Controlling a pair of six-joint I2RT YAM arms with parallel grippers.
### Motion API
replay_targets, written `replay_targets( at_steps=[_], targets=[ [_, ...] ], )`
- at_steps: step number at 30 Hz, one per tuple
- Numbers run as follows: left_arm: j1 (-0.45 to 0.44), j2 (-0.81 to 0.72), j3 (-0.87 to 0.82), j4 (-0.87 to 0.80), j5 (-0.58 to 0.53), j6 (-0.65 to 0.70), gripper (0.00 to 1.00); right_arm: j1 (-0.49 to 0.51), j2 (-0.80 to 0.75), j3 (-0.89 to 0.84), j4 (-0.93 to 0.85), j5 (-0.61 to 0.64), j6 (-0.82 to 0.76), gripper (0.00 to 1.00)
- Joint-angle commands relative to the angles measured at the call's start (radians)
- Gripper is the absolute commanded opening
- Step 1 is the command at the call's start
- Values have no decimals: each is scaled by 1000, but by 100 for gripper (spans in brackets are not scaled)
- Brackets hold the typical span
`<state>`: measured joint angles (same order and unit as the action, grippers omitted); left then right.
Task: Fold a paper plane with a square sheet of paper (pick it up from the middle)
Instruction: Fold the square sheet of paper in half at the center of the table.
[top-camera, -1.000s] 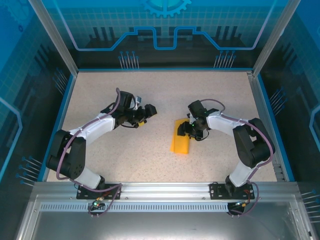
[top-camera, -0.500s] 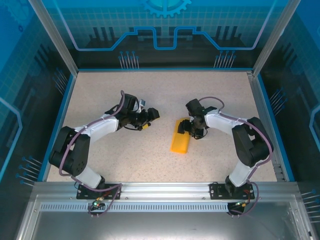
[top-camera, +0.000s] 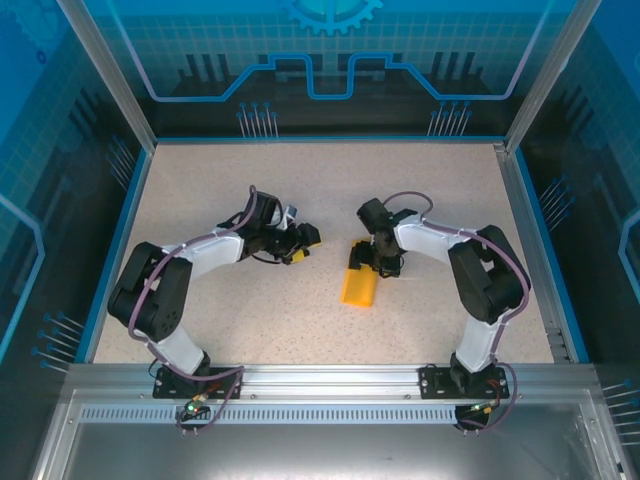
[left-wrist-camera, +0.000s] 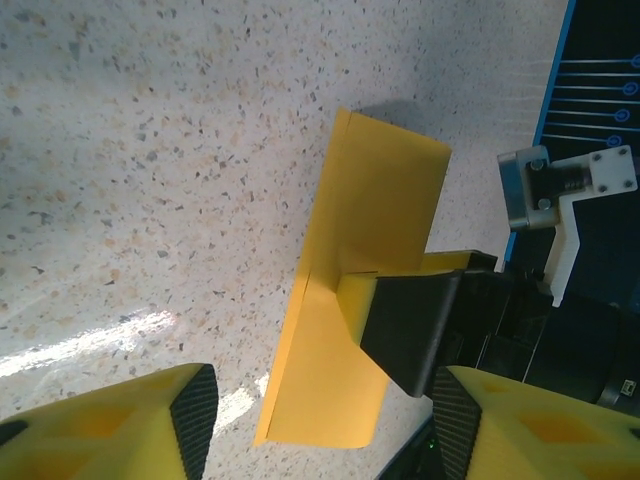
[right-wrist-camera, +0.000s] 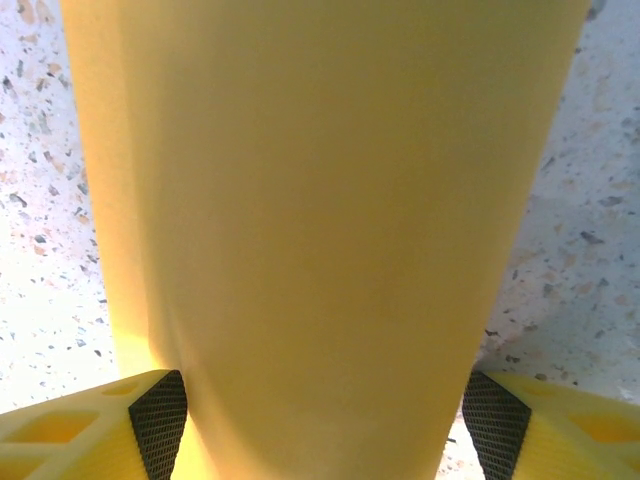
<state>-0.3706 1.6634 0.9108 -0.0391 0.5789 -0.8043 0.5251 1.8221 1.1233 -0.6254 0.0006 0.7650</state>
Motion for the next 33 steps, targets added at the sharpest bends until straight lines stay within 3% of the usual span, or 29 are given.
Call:
replay_targets(
  at_steps=[1, 7, 13, 25, 33],
  targets=[
    [-29, 11, -23, 35, 71, -15, 52, 24, 72, -7, -44, -10, 34, 78],
    [-89, 27, -52, 72, 122, -56, 33, 26, 117, 16, -61, -6, 56, 77],
    [-147, 63, -73, 135, 149, -118, 21, 30, 145, 15, -57, -4, 59, 77],
    [-237, 188, -27, 168, 150, -208, 6, 32, 134, -30, 7, -39, 83, 75],
    [-249, 235, -6, 202, 155, -228, 5, 33, 131, -35, 23, -53, 84, 73]
  ],
)
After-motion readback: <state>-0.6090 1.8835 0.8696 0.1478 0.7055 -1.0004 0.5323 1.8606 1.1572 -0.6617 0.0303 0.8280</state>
